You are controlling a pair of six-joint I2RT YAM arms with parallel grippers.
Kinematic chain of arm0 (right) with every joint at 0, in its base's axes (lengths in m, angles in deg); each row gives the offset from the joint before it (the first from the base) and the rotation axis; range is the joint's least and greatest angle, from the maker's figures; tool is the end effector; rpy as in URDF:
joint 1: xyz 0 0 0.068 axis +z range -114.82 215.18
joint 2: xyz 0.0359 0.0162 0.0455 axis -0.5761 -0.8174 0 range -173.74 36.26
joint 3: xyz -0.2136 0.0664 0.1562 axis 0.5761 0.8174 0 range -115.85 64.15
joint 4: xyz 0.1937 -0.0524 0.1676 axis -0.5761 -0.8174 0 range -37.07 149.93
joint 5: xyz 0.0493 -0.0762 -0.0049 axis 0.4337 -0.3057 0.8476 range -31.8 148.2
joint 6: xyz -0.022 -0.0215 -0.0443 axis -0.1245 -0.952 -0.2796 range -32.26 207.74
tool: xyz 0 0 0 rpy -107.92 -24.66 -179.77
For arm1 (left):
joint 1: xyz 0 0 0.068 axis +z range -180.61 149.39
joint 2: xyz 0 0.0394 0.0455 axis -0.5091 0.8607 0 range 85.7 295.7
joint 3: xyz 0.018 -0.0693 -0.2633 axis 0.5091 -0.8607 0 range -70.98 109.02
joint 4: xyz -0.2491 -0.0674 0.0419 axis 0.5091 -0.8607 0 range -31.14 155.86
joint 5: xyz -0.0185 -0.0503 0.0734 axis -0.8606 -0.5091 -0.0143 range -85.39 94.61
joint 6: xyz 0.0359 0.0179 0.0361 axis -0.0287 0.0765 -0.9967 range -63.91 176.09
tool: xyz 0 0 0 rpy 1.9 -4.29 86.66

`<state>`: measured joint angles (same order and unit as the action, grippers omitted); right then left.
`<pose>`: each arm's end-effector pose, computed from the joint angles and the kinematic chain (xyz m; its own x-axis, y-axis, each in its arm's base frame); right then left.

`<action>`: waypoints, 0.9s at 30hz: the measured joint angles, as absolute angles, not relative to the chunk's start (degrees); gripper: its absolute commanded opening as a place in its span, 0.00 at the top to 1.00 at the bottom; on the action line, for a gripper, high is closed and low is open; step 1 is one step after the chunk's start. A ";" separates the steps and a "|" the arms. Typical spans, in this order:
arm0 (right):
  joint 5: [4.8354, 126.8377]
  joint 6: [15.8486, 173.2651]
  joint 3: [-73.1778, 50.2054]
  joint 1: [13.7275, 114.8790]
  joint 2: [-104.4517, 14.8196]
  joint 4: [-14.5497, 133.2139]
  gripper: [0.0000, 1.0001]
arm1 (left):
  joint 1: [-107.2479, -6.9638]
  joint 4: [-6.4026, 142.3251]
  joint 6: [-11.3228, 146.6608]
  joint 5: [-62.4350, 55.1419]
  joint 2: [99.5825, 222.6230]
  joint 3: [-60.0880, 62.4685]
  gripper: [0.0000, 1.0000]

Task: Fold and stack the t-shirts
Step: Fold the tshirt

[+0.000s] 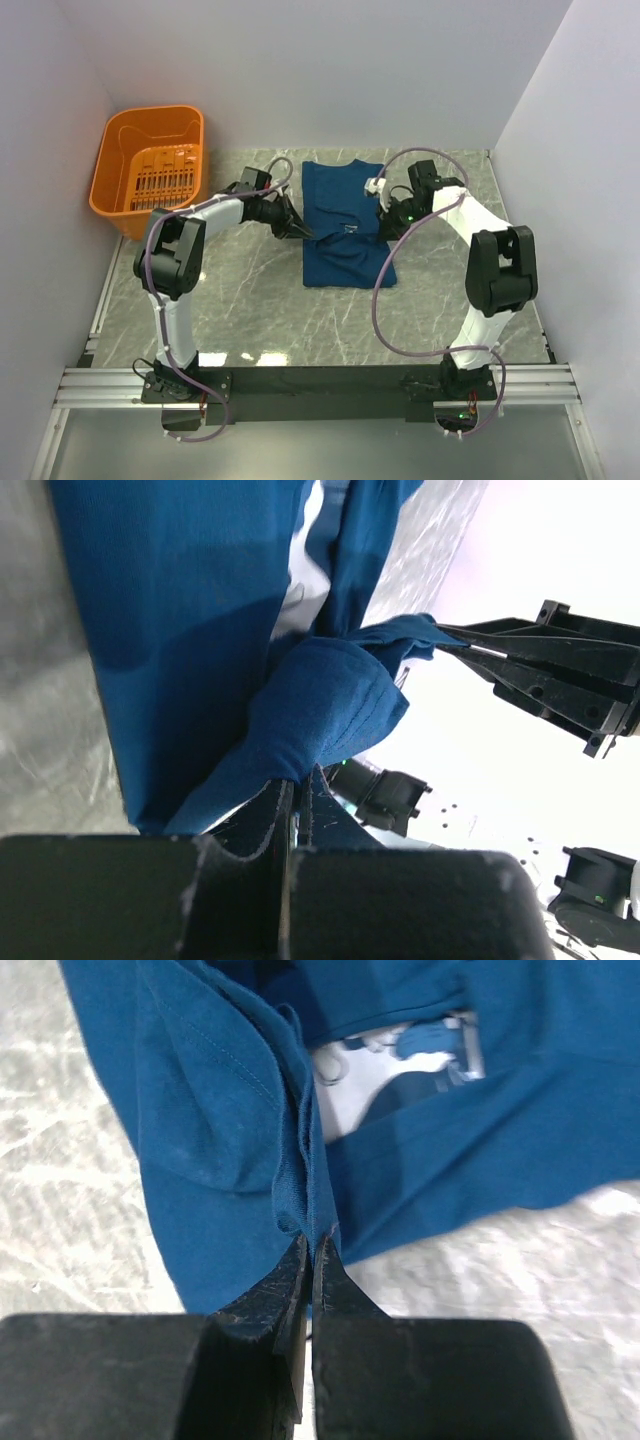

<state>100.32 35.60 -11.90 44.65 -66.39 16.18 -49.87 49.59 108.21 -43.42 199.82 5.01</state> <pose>0.3487 0.0824 0.2205 -0.2981 -0.6435 -0.7050 -0.9449 0.3038 0.1223 0.3826 -0.1618 0.1708 -0.9679 -0.2208 0.1197 -0.2194 0.5117 -0.8307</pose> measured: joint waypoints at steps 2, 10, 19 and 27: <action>100.15 37.18 -13.17 44.26 -67.17 16.68 1.00 | -49.39 49.13 108.03 -43.59 201.13 7.06 0.99; 98.97 42.09 -15.05 43.80 -69.73 18.65 1.00 | -48.65 48.32 108.03 -43.79 207.45 14.12 0.99; 97.59 47.21 -17.65 43.34 -71.33 21.14 1.00 | -47.84 47.51 108.56 -43.74 211.32 20.02 0.99; 96.06 51.16 -21.50 43.21 -74.89 23.04 0.98 | -47.14 47.07 109.47 -42.87 214.25 25.05 0.89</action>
